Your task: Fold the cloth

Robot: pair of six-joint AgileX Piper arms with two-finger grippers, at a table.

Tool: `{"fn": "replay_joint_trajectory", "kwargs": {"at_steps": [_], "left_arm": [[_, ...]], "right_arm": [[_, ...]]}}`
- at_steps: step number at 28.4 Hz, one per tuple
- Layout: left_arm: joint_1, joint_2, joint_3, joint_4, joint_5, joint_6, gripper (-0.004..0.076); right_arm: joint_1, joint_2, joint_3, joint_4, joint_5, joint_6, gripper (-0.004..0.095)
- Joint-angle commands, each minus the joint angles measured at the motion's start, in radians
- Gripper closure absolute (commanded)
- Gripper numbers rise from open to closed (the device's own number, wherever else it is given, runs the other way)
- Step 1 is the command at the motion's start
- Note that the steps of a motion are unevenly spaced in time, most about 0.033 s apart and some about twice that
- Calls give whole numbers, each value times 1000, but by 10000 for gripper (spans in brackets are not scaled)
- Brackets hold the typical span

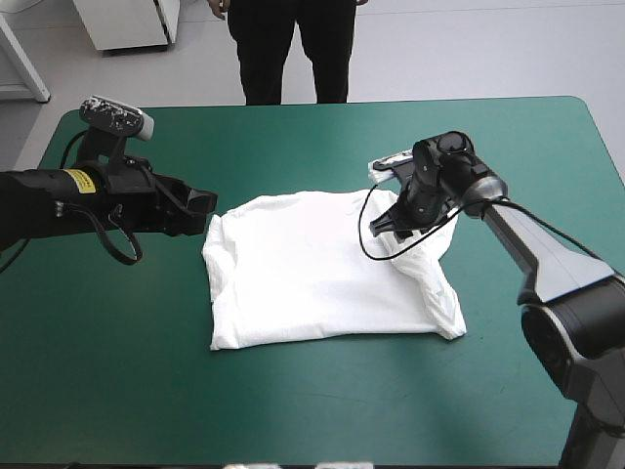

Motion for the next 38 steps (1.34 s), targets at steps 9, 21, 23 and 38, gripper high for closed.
{"fn": "replay_joint_trajectory", "kwargs": {"at_steps": [9, 21, 23, 38], "left_arm": [[-2, -139, 179, 60, 40, -50, 312], [-2, -164, 597, 122, 22, -91, 265], [-2, -120, 629, 122, -13, -91, 265], [-122, 265, 647, 176, -245, -158, 265]], "right_arm": [[-3, -380, -26, -212, 77, 95, 428], [-3, -637, 83, -242, 77, 194, 427], [-3, -664, 130, -256, 77, 198, 428], [-3, -705, 276, -291, 77, 212, 428]]}}
